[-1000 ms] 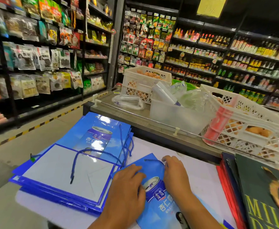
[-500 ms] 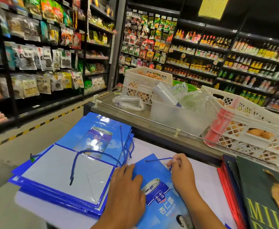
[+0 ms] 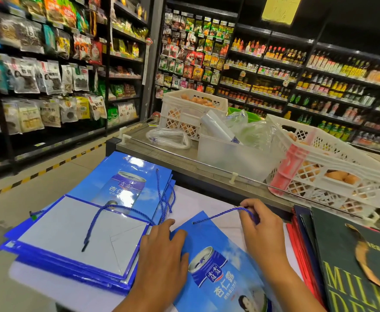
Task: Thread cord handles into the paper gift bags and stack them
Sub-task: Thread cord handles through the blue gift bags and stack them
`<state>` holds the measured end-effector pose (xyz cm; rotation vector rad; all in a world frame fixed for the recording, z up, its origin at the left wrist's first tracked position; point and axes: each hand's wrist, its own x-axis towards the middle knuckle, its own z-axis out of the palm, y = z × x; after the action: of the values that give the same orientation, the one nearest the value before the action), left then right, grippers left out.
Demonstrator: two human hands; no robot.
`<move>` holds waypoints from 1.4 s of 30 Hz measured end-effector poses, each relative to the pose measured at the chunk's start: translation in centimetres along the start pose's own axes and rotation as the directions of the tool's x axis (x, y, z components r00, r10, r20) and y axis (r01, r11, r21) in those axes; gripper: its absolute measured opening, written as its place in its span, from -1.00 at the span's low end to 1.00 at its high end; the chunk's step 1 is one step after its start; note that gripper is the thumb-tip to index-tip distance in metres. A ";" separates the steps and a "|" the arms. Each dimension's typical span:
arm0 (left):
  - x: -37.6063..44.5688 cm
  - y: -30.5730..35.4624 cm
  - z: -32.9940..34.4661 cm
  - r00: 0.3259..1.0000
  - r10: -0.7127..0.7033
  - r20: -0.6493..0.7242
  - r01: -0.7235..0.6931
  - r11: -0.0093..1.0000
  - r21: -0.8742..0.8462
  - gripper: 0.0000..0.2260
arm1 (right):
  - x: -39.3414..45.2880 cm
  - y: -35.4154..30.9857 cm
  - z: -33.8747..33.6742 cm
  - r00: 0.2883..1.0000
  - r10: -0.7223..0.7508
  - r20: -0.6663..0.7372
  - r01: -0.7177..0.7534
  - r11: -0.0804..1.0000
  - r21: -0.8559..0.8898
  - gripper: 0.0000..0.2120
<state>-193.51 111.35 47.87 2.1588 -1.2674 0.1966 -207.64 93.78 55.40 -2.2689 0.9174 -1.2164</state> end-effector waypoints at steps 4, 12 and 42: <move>0.4 -0.2 0.3 0.989 -0.087 0.116 0.079 0.994 0.070 -0.58 | 0.2 0.1 -2.0 0.989 0.118 0.087 -0.109 0.988 -0.109 -0.80; 0.4 0.0 0.1 0.995 -0.090 0.052 0.083 0.989 0.121 -0.57 | -2.6 0.4 -9.1 0.882 0.375 0.286 -0.405 0.913 0.055 -0.73; 0.1 0.4 -8.7 0.938 -0.267 0.221 0.333 0.871 -0.362 -0.78 | -8.2 -1.9 -7.9 0.832 0.422 0.361 -0.552 0.557 0.620 -0.63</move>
<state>-192.25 116.17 55.06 2.0067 -0.9353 -0.3494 -216.90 100.65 56.10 -1.3320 0.7558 -0.8729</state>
